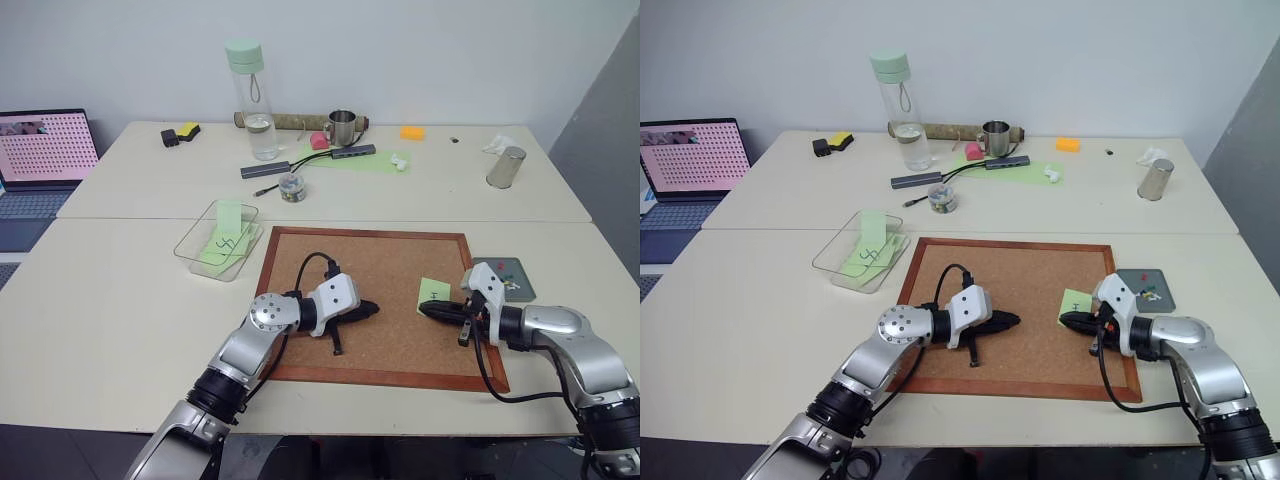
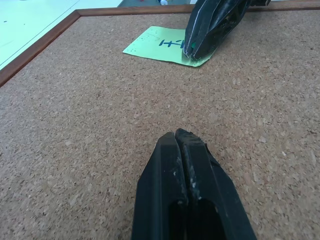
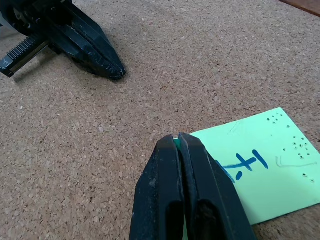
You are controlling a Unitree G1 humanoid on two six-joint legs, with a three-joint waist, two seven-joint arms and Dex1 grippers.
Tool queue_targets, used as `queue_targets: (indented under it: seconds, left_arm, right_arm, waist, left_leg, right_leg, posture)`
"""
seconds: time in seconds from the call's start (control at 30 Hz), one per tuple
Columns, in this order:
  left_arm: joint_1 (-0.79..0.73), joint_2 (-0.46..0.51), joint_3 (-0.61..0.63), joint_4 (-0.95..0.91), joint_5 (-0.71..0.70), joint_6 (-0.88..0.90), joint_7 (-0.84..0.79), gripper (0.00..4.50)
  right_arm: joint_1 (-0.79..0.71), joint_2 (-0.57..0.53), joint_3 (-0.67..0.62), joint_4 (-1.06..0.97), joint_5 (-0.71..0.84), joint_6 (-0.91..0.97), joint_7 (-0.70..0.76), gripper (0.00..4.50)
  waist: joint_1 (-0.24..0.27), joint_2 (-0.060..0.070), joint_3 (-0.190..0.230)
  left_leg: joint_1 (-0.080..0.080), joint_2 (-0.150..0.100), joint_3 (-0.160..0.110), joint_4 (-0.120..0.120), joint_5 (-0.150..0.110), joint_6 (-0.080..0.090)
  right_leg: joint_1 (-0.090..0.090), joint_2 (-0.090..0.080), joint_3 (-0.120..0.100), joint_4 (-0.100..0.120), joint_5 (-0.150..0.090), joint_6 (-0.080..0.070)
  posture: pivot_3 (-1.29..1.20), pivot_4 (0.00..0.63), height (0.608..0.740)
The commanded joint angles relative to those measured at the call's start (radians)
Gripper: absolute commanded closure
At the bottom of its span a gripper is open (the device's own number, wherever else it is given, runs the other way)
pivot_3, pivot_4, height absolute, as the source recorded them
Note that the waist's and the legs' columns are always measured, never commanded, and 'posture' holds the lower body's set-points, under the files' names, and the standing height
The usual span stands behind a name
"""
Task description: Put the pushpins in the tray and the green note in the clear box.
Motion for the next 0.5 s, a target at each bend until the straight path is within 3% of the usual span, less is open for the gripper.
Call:
queue_targets:
  seconds: [0.03,0.2,0.37,0.5]
  left_arm:
    - [0.038,-0.002,-0.017,0.060,0.021,0.051,0.009,4.50]
    - [0.027,-0.025,0.026,0.047,-0.020,0.078,0.023,4.50]
    - [0.016,-0.051,0.161,-0.086,-0.206,0.275,0.023,4.50]
    - [-0.010,-0.068,0.292,-0.177,-0.406,0.499,0.043,3.86]
  right_arm:
    - [-0.035,-0.043,-0.053,-0.131,0.048,-0.009,0.032,4.48]
    - [-0.055,-0.081,-0.054,-0.185,0.030,-0.034,0.034,4.48]
    - [-0.070,-0.108,-0.031,-0.189,-0.045,-0.134,0.034,4.48]
    - [-0.078,-0.118,-0.007,-0.179,-0.106,-0.230,0.034,4.50]
  waist:
    - [0.000,0.000,0.000]
    - [0.001,-0.001,-0.001]
    - [0.000,-0.002,0.001]
    - [-0.003,-0.003,0.002]
  left_leg:
    - [0.000,0.000,0.000,0.000,0.000,0.000]
    - [0.000,0.000,-0.001,0.001,0.000,0.000]
    - [-0.001,0.000,-0.001,0.001,0.000,0.000]
    - [-0.002,0.000,-0.001,0.001,0.000,0.000]
  right_leg:
    - [0.000,0.000,0.000,0.000,0.000,0.000]
    - [0.001,0.000,-0.001,0.000,0.000,0.000]
    - [0.000,0.000,-0.001,0.000,0.000,0.000]
    - [-0.003,0.000,-0.001,0.001,0.000,0.000]
  posture:
    - [0.00,0.150,0.740]
    - [0.00,0.150,0.740]
    - [0.00,0.150,0.740]
    - [0.00,0.150,0.740]
